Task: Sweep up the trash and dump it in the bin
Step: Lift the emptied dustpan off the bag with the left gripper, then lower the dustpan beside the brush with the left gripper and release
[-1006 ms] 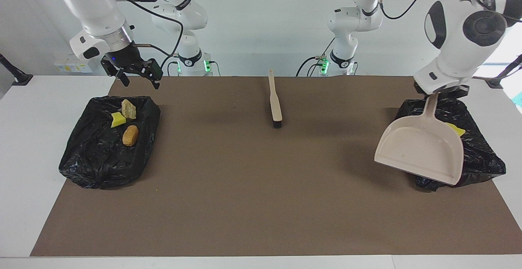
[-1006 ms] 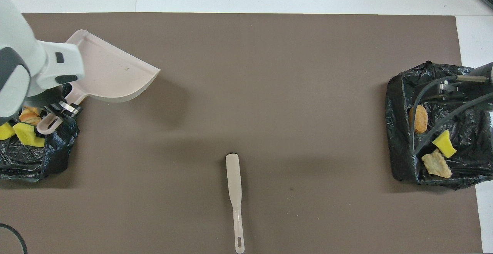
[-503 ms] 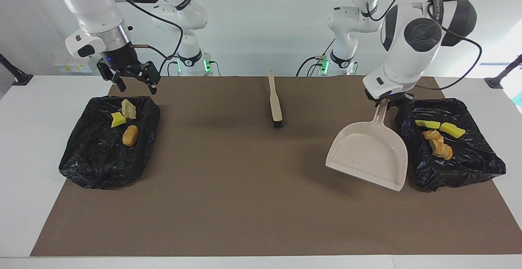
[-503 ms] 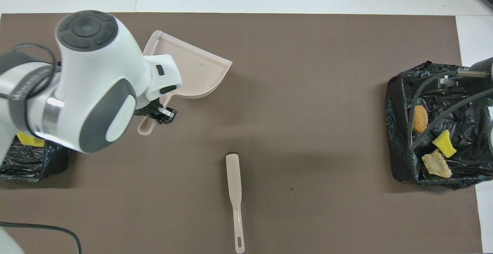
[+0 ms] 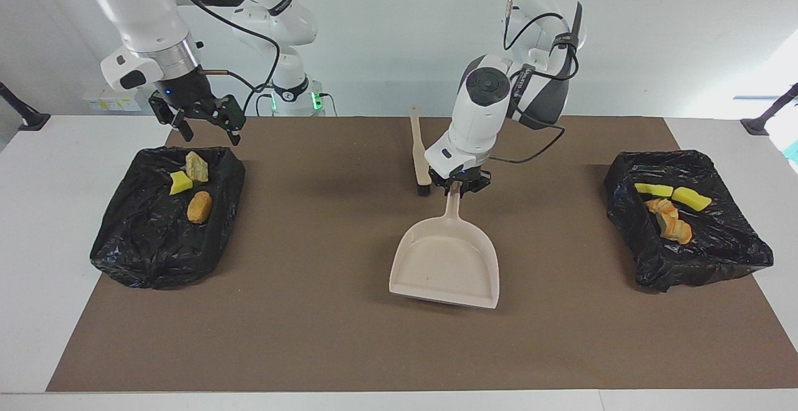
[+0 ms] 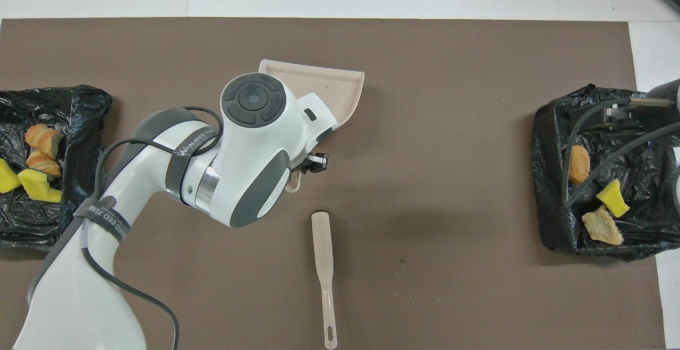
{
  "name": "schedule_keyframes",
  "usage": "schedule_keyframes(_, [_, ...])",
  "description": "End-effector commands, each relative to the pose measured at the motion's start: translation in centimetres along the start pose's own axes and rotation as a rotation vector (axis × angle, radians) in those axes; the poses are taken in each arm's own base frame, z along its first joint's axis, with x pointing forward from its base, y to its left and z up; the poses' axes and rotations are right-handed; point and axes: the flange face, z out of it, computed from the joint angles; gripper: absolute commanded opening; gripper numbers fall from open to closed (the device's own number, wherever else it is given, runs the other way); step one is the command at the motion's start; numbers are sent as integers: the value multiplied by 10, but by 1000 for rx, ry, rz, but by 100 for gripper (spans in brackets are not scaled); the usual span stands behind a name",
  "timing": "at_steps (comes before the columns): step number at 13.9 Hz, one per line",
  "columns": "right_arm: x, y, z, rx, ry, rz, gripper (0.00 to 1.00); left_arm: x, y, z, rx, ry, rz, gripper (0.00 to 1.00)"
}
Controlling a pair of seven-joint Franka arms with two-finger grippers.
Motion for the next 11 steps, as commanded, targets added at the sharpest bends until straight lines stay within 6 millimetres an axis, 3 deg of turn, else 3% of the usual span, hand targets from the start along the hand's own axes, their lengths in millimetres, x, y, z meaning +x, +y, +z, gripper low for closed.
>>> schedule_keyframes(1, [-4,1,1,10,-2,13,100,-12,16,17,-20,30,-13,0])
schedule_keyframes(6, [-4,1,1,10,-2,13,100,-18,26,39,-27,31,-8,0])
schedule_keyframes(8, [-4,1,1,10,-2,13,100,-15,33,56,-36,36,-17,0])
schedule_keyframes(11, [-4,1,1,10,-2,13,100,-15,35,58,-59,28,-55,0])
